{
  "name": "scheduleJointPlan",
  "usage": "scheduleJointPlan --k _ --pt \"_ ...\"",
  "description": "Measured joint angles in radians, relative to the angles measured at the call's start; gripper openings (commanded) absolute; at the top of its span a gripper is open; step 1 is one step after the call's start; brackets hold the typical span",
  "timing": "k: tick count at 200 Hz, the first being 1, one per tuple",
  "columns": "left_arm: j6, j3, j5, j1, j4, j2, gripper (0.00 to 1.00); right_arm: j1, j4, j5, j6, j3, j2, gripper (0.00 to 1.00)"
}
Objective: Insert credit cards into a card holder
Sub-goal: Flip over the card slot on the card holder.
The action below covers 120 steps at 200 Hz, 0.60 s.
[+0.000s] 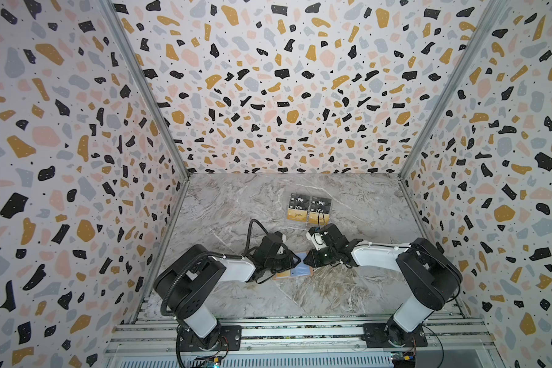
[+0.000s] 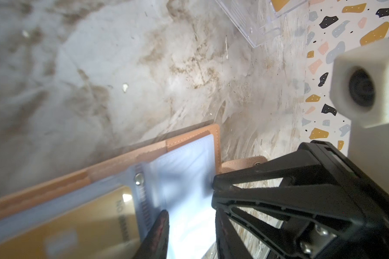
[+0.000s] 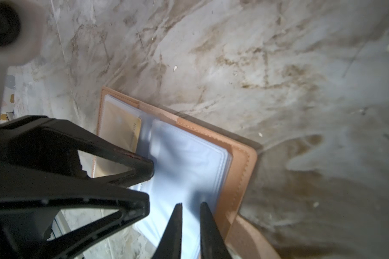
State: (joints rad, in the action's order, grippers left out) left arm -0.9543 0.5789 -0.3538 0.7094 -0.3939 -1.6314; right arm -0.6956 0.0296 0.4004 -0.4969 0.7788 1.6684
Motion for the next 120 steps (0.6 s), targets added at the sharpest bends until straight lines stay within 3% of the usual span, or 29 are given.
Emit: scheduleJointPlan --k 78,120 --pt "-0.002 0.017 0.000 0.000 0.003 -0.016 0.41 0.001 0.007 0.000 0.000 -0.003 0.000 0.17" --pt "-0.068 -0.019 -0.016 0.000 -0.076 -0.016 0.41 0.001 0.008 0.000 0.000 -0.003 0.002 0.17"
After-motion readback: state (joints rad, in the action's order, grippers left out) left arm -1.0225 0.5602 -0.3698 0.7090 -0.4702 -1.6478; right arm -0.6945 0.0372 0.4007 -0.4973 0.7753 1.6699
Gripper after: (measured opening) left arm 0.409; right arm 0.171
